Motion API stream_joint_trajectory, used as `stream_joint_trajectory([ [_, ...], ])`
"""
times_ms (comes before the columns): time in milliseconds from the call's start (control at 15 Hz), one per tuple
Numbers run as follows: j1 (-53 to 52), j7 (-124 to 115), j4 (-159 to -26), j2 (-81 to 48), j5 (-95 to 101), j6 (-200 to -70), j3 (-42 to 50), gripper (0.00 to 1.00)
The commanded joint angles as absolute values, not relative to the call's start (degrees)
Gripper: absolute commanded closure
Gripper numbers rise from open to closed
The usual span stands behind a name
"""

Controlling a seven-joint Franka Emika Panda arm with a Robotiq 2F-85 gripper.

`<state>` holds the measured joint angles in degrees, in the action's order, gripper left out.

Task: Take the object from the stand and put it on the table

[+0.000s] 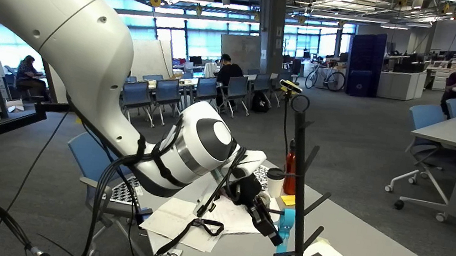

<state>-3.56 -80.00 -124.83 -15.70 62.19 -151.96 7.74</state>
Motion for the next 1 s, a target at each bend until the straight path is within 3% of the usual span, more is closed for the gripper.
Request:
stream_joint_trajectory([
  [0, -3.2, -80.5, -127.2, -13.3, 62.2, -153.3, 7.9, 0.97],
  [933, -1.4, -76.9, -126.0, -11.8, 53.9, -152.3, 7.0, 0.97],
])
